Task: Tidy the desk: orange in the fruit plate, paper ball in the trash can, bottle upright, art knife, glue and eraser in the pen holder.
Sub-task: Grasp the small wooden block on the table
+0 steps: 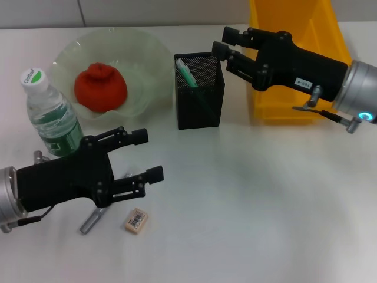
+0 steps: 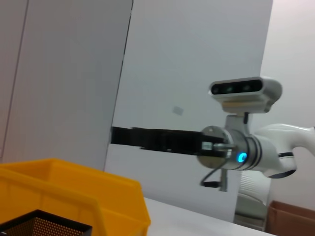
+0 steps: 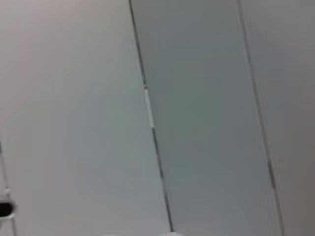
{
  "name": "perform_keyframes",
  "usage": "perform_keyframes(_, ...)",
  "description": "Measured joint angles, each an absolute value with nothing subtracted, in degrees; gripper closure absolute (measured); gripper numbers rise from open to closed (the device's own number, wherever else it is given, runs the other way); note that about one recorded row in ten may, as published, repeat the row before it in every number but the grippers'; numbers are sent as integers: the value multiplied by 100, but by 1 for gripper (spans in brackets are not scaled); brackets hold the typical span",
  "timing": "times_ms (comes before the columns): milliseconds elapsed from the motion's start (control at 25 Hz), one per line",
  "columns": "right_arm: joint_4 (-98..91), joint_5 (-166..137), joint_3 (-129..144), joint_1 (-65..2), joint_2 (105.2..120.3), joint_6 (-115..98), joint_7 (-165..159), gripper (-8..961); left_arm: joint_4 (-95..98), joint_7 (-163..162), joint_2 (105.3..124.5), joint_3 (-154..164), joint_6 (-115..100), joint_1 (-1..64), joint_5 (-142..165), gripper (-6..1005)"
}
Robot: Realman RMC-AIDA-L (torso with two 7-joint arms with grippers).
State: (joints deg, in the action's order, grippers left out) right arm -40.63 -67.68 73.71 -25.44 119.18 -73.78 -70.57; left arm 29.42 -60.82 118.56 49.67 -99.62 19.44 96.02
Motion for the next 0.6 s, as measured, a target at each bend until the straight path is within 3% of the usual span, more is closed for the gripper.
perform_keyframes(400, -4005, -7470, 7359, -2384, 11939, -8315, -6240, 572, 2950, -6082, 11843, 4929, -10018, 1839, 9542, 215)
perform_keyframes(600, -3040, -7106, 7381, -2357, 11954, -8787, -5402, 494, 2940, -6082, 11838, 4824, -10051, 1805, 9522, 215)
